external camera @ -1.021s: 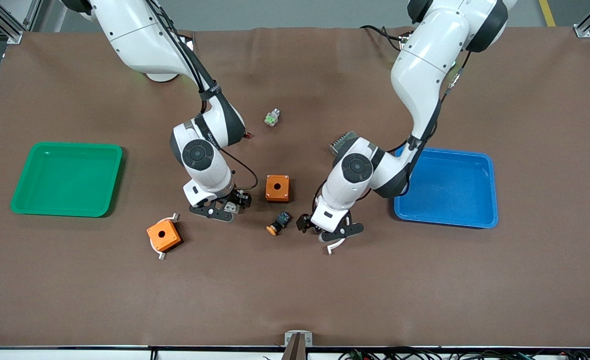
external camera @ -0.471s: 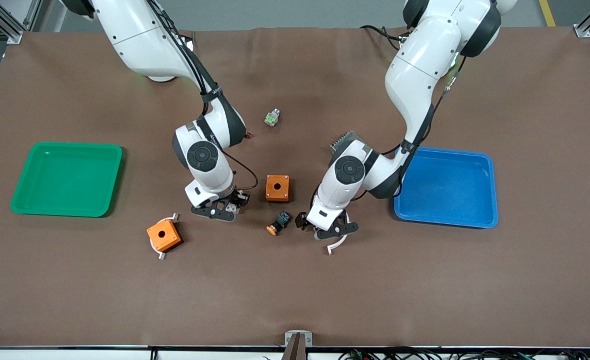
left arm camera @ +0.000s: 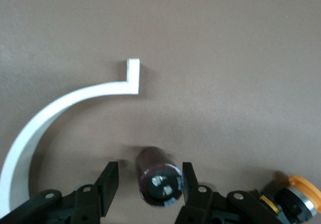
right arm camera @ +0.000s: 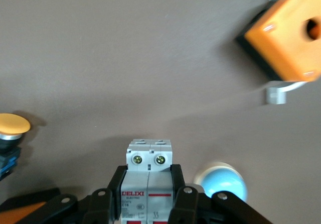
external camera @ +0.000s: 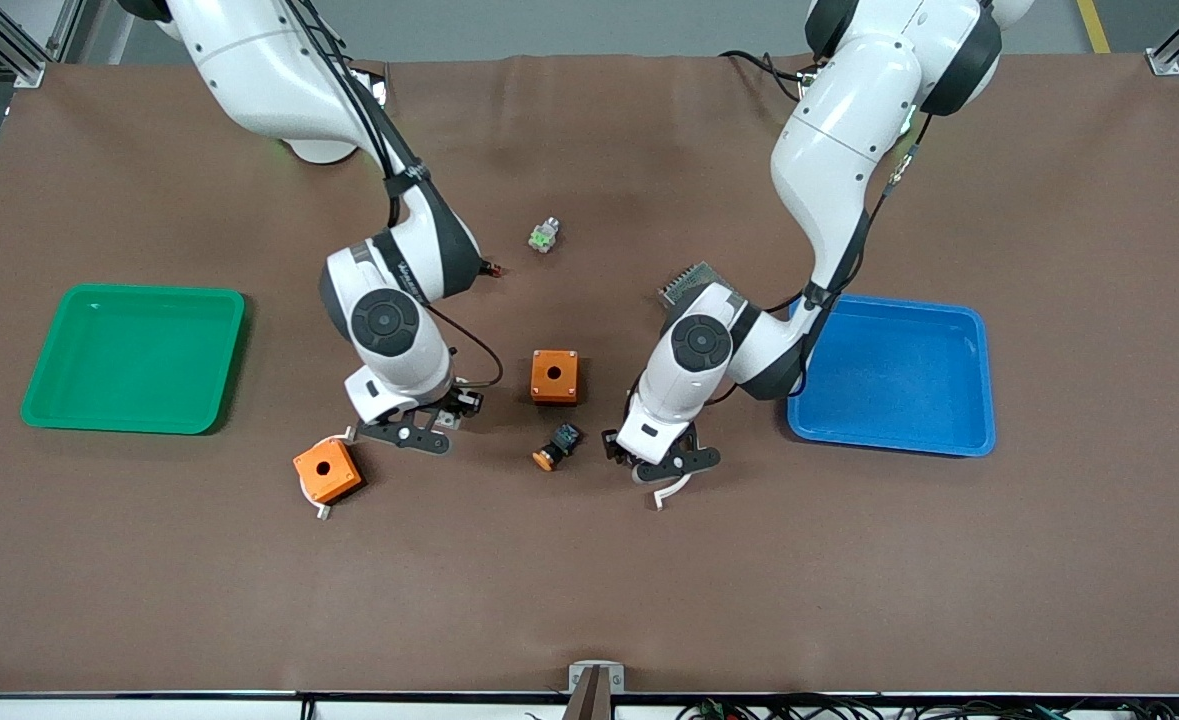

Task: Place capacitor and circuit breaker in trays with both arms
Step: 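Grasp the breaker with the right gripper while the left gripper grasps the capacitor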

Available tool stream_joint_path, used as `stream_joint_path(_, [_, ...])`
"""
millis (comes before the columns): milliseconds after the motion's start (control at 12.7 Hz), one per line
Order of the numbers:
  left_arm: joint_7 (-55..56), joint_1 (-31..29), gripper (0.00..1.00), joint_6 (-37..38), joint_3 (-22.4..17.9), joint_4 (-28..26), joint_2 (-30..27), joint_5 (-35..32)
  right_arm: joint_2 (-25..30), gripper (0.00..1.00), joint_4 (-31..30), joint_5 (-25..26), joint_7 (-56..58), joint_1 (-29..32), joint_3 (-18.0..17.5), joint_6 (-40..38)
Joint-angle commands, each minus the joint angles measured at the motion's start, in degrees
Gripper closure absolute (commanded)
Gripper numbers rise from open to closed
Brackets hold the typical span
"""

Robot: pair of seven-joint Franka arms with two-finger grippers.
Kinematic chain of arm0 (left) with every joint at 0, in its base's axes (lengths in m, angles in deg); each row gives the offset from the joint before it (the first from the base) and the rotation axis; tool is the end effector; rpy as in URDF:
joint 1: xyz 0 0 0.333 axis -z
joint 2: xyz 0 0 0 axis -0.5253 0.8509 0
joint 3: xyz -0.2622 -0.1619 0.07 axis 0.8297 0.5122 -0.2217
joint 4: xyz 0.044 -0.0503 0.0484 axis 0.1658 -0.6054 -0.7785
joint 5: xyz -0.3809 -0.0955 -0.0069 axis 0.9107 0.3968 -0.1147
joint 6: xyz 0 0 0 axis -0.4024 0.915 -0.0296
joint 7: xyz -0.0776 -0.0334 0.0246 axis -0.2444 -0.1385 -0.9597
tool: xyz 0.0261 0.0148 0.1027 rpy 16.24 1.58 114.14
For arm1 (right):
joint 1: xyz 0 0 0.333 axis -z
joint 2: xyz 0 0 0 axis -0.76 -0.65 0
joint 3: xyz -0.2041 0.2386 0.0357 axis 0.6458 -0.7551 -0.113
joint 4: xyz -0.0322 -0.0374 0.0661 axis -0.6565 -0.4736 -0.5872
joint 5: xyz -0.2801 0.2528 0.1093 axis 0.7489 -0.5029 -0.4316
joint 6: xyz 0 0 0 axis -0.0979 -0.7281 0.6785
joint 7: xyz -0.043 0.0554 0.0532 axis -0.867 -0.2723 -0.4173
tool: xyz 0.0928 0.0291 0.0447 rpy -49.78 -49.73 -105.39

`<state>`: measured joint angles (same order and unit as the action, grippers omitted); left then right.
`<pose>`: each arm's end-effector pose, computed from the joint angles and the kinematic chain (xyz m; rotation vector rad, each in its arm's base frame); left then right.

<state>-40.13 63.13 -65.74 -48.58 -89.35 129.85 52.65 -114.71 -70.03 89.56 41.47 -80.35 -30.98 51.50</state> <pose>0.6191 -0.4308 0.1836 2.9011 0.3893 0.2226 0.6071 0.2991 0.2945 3.0484 -0.3557 -0.0306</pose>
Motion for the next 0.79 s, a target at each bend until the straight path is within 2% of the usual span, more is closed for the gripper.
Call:
stream_joint_path(0, [-0.4,0.4,0.42,-0.3,-1.1,1.5,0.8,-0.9,4.0,0.93,0.4,1.0,5.7,4.0,-0.6,-5.8])
stream_joint_path(236, [-0.2,0.4,0.53,-0.5,-1.1,1.6,0.8,-0.9,7.3,0.93,0.2,1.0,14.1,8.8,-0.6,-11.3])
stream_joint_path(707, [1.8,-0.2,0.98,-0.6,-0.9,1.5,-0.9,-0.1,9.6,0.93,-0.5,1.1,38.0,21.4,-0.4,-13.6])
